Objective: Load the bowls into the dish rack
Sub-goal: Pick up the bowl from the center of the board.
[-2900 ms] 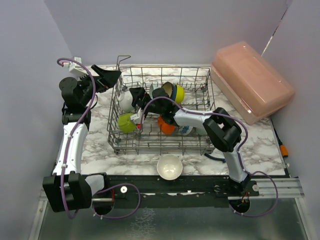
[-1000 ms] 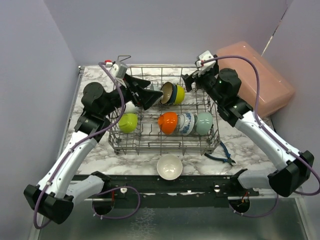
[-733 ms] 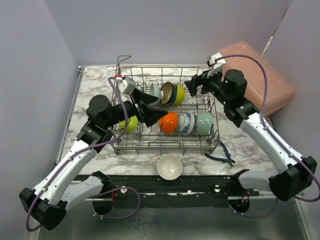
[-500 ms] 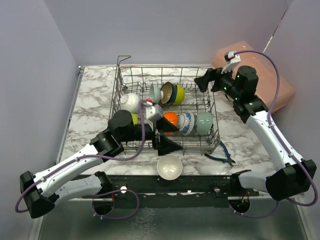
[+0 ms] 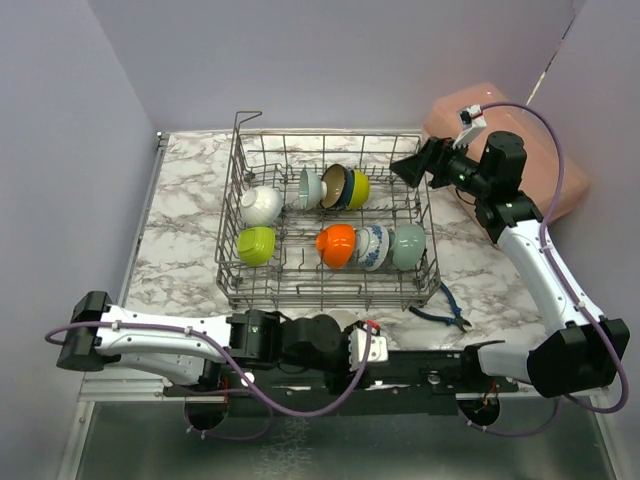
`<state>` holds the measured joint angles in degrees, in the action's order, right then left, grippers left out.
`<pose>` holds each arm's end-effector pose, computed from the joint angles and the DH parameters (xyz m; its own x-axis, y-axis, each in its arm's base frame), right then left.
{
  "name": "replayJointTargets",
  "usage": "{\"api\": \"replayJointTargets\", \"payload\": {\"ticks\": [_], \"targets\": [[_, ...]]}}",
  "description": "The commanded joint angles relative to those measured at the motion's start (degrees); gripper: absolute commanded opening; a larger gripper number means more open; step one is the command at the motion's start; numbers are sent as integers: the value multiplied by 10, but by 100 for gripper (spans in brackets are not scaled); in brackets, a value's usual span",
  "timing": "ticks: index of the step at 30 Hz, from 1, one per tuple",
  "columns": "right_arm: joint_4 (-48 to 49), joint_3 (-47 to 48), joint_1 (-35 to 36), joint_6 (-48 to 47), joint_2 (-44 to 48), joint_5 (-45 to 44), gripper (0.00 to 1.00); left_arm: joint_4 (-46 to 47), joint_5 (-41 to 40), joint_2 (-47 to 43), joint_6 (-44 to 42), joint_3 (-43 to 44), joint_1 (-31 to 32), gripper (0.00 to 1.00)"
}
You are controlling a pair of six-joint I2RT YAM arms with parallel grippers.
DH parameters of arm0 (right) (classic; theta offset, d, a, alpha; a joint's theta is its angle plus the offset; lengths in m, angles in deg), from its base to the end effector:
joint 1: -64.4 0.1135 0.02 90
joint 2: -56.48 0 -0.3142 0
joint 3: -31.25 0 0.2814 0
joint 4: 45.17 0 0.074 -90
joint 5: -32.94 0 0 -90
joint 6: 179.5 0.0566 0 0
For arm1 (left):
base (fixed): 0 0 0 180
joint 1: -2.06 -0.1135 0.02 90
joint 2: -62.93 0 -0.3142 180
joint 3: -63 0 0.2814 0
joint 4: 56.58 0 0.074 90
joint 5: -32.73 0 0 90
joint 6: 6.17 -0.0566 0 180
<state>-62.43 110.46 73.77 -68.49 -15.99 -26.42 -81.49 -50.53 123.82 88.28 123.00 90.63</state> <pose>0.3164 0.0814 0.4237 -0.3956 0.2474 -0.8845 -0.5277 0.7270 0.4394 0.0000 -0.2658 0.3270 -0.0881 0.4401 -0.8936 0.9916 -0.0468 -0.1208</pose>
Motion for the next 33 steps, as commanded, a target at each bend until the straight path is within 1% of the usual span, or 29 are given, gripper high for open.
{"api": "replayJointTargets", "payload": {"ticks": [1,2,4,7,9,14,18,20,22,26,28,33], "targets": [[-15,-4,-4,5,-1,28,100,-93,-162,40,1,8,53,59],[-14,-5,-4,7,-1,28,100,-100,-184,51,5,8,63,57],[-12,-4,-4,8,-2,29,100,-111,-228,76,10,4,75,57],[-16,0,-4,7,-5,29,100,-125,-279,123,19,9,78,60],[-18,2,-5,6,-4,30,100,-131,-317,154,22,18,78,60],[-20,3,-5,6,-4,36,100,-154,-363,235,24,44,78,56],[-23,5,-4,4,-5,41,100,-167,-373,294,26,63,78,46],[-28,9,-5,4,-7,39,100,-168,-368,315,18,69,78,44],[-35,14,-5,4,-8,41,100,-167,-361,330,8,73,78,35],[-45,25,-5,1,-1,42,100,-167,-342,331,-3,73,78,8],[-52,31,-5,-2,3,41,100,-168,-334,318,-9,73,78,0],[-82,55,-5,-5,5,29,100,-165,-291,267,-28,75,78,0]]}}
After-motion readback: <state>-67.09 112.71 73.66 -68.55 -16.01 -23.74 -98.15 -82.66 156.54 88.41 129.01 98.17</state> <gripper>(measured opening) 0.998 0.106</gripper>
